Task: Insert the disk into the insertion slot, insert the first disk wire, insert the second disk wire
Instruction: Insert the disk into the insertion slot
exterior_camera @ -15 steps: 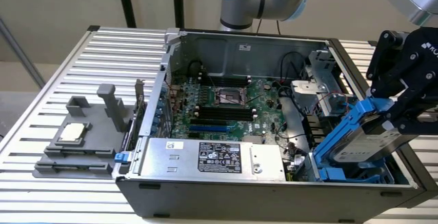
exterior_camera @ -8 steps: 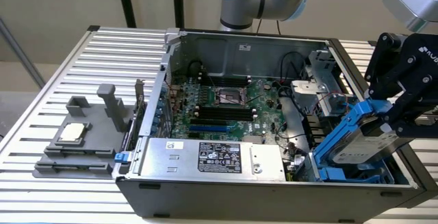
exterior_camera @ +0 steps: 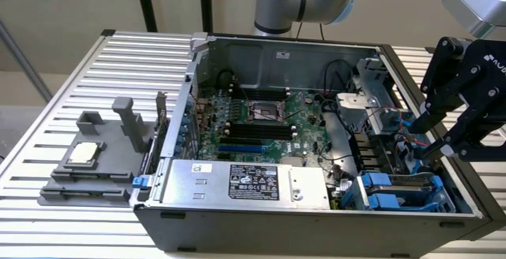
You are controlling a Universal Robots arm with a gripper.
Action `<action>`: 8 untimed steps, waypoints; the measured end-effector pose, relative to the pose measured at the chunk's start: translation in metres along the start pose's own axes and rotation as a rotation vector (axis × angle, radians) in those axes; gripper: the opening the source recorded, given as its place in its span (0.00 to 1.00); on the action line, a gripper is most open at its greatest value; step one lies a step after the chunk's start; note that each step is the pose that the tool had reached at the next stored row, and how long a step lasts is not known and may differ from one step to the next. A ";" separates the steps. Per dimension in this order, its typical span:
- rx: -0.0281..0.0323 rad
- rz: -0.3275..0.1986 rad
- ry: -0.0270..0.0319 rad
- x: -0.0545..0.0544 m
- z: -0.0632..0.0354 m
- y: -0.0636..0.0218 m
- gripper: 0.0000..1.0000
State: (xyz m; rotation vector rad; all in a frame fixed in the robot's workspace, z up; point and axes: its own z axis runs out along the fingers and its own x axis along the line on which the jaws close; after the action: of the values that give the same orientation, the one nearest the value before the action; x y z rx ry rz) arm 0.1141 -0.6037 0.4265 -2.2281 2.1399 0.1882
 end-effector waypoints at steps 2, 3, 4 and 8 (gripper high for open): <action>0.0000 0.000 0.0000 0.000 0.0000 0.0000 0.40; 0.0000 0.000 0.0000 0.000 0.0000 0.0000 0.40; 0.0000 0.000 0.0000 0.000 0.0000 0.0000 0.40; 0.0000 0.000 0.0000 0.000 0.0000 0.0000 0.40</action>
State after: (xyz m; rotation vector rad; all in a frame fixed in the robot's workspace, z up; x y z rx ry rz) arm 0.1141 -0.6037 0.4265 -2.2281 2.1400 0.1882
